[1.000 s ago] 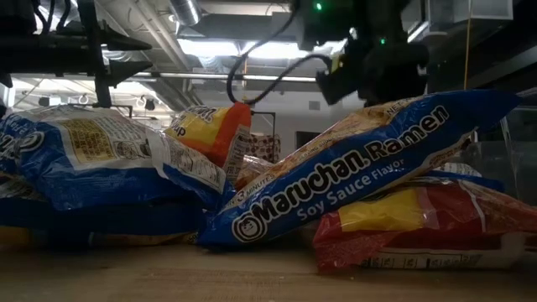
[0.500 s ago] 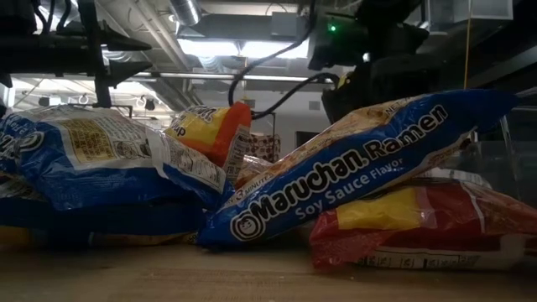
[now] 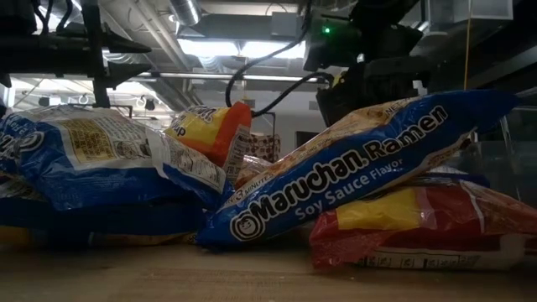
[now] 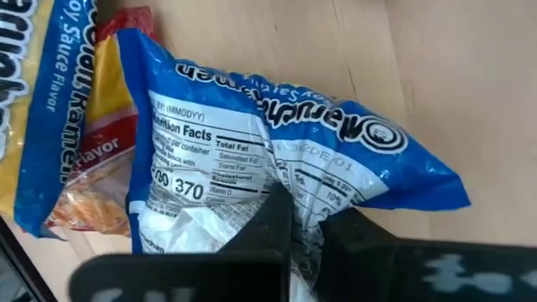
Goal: Sort Maruchan noodles
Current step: Put the blue noodle pack into the black bin
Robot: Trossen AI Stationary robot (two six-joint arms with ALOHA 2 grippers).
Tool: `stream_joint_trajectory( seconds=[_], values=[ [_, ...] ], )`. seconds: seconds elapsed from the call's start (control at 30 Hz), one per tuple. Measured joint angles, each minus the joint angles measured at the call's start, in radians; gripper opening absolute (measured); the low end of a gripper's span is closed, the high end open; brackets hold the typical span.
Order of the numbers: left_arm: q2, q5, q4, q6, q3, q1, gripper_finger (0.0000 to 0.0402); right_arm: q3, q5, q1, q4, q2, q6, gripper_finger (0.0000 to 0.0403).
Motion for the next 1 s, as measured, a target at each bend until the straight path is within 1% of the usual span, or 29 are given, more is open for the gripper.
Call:
stream_joint_trajectory(
  seconds=[0.1, 0.17, 0.33, 0.47, 0.6, 0.73, 0.9, 1.0],
  values=[
    [0.0, 0.0, 0.0, 0.0, 0.0, 0.0, 0.0147, 0.033, 0.016, -0.003, -0.014, 0.003, -0.016, 0.0013],
    [0.0, 0.0, 0.0, 0.0, 0.0, 0.0, 0.0147, 0.066, 0.018, -0.009, -0.027, 0.004, -0.03, 0.0005],
    [0.0, 0.0, 0.0, 0.0, 0.0, 0.0, 0.0147, 0.179, 0.017, -0.037, -0.128, 0.004, -0.089, 0.0002],
    [0.0, 0.003, 0.0, 0.0, 0.0, 0.001, 0.0147, 0.296, 0.019, -0.06, -0.249, 0.003, -0.148, 0.0001],
    [0.0, 0.004, 0.0, 0.0, 0.0, 0.0, 0.0147, 0.381, 0.051, -0.077, -0.402, -0.031, -0.219, 0.0],
    [0.0, 0.007, 0.0, 0.001, 0.0, 0.0, 0.0147, 0.379, 0.094, -0.11, -0.555, -0.139, -0.232, 0.0],
    [0.0, 0.006, 0.0, 0.008, 0.0, 0.0, 0.0147, 0.323, 0.223, -0.159, -0.717, -0.311, -0.229, 0.0],
    [0.0, 0.0, -0.001, 0.008, 0.0, 0.0, 0.0147, 0.268, 0.281, -0.193, -0.787, -0.388, -0.262, 0.0]
  ],
)
